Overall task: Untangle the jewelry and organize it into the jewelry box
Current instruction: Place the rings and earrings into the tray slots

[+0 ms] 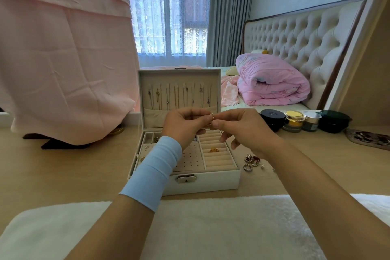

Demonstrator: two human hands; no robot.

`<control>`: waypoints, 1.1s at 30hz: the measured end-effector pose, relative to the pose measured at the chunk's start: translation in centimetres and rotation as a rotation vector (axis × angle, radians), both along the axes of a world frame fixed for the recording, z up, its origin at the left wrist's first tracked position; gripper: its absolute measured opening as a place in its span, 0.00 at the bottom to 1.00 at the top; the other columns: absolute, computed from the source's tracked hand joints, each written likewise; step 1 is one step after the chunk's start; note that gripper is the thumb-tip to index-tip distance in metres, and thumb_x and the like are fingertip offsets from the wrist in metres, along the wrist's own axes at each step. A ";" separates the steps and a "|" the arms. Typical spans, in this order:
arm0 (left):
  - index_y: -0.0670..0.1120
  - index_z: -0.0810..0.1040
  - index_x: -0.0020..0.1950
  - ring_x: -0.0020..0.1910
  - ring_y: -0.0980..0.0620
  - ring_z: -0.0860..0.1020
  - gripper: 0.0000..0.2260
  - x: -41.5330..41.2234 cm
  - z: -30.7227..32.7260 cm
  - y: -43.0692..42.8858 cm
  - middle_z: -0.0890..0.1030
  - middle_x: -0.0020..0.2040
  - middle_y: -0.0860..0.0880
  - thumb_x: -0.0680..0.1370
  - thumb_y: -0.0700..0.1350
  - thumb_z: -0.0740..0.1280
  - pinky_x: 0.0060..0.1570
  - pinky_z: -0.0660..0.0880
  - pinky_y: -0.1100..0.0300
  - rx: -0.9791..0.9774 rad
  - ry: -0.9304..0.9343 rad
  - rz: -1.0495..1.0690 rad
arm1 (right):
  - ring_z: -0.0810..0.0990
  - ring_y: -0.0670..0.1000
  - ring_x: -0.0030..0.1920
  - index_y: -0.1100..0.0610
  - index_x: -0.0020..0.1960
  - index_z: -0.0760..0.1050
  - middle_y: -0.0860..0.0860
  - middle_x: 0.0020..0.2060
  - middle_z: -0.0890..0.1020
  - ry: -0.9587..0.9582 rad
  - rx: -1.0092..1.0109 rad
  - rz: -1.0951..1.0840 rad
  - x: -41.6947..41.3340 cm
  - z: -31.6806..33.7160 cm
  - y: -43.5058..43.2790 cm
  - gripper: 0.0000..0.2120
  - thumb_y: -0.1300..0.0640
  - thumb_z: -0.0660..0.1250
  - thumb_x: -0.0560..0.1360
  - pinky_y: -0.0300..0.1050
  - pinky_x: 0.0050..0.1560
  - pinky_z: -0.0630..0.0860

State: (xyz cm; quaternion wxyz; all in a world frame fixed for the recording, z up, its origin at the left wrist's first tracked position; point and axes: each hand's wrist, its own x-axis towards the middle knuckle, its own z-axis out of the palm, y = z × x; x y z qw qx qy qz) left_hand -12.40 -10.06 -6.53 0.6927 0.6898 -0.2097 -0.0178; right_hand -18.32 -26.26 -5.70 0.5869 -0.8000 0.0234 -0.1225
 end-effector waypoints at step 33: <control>0.61 0.83 0.54 0.59 0.51 0.74 0.08 2.1 -1.7 0.1 0.80 0.58 0.55 0.78 0.52 0.66 0.62 0.72 0.53 1.078 -0.559 0.024 | 0.71 0.34 0.40 0.40 0.51 0.84 0.41 0.55 0.82 0.005 -0.878 -0.015 1.5 -2.9 -1.3 0.12 0.56 0.65 0.79 0.39 0.50 0.69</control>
